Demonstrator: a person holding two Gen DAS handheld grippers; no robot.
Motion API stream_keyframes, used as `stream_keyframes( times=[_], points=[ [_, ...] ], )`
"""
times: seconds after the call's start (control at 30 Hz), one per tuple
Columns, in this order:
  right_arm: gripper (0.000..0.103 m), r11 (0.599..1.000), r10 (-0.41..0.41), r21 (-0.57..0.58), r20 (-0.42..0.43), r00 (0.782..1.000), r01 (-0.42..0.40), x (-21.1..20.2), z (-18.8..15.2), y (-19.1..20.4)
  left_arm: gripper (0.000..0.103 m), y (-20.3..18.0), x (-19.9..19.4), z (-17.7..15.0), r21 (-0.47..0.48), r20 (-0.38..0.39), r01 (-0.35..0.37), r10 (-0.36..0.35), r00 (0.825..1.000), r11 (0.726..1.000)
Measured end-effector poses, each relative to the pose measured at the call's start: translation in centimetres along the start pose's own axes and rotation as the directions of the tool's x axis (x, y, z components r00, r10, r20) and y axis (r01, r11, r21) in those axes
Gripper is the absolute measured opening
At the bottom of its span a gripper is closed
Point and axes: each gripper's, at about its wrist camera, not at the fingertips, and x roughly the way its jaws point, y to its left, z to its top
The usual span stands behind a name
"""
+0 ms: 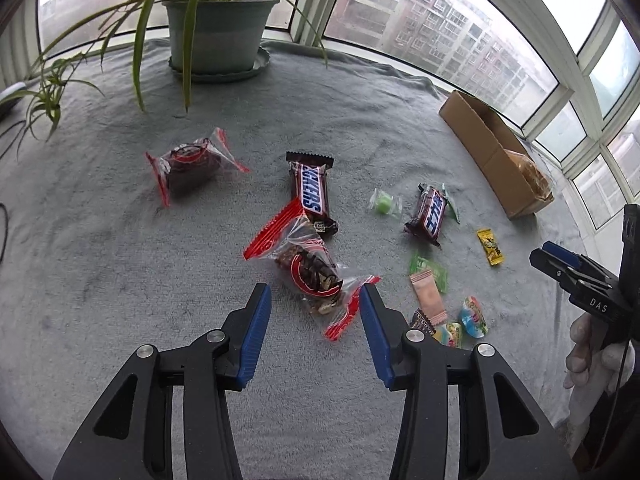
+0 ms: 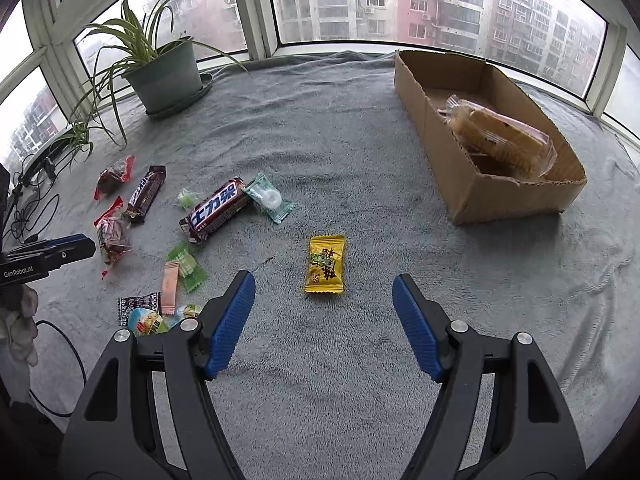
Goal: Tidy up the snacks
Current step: 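Move the right tool to the yellow candy while the left tool approaches the red candy bag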
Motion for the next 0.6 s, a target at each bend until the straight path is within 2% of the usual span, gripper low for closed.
stream_keyframes(
  times=[0.07,0.27,0.33,0.4,0.53,0.57,0.6],
  points=[
    [0.074,1.000,-0.003,0.003,-0.010,1.000,0.003,0.6,0.0,0.0,0.056,0.2,0.6,0.1,-0.021,-0.012,-0.005,0.004,1.000,1.000],
    [0.073,1.000,-0.021,-0.001,-0.038,0.999,0.021,2.5,0.3,0.0,0.056,0.4,1.8,0.6,-0.057,-0.018,-0.017,0.016,1.000,0.998],
    [0.059,0.999,-0.032,-0.002,-0.055,0.998,0.032,3.3,0.5,0.0,0.056,0.3,2.2,0.6,-0.056,-0.020,-0.023,0.022,1.000,0.998],
    [0.055,0.999,-0.037,-0.001,-0.071,0.997,0.037,4.1,0.6,-0.1,0.056,0.3,2.5,0.7,-0.059,-0.023,-0.034,0.032,0.999,0.998],
    [0.054,0.998,-0.059,-0.032,-0.085,0.995,0.056,5.0,0.8,0.3,0.056,0.0,3.0,1.0,-0.059,-0.015,-0.061,0.061,0.998,0.996],
    [0.052,0.997,-0.064,-0.043,-0.088,0.994,0.060,5.2,0.8,0.4,0.056,0.0,3.1,1.0,-0.058,-0.015,-0.066,0.066,0.998,0.996],
    [0.046,0.996,-0.071,-0.052,-0.093,0.993,0.066,5.3,0.8,0.5,0.056,-0.2,3.2,1.0,-0.055,-0.014,-0.075,0.074,0.997,0.996]
  ],
)
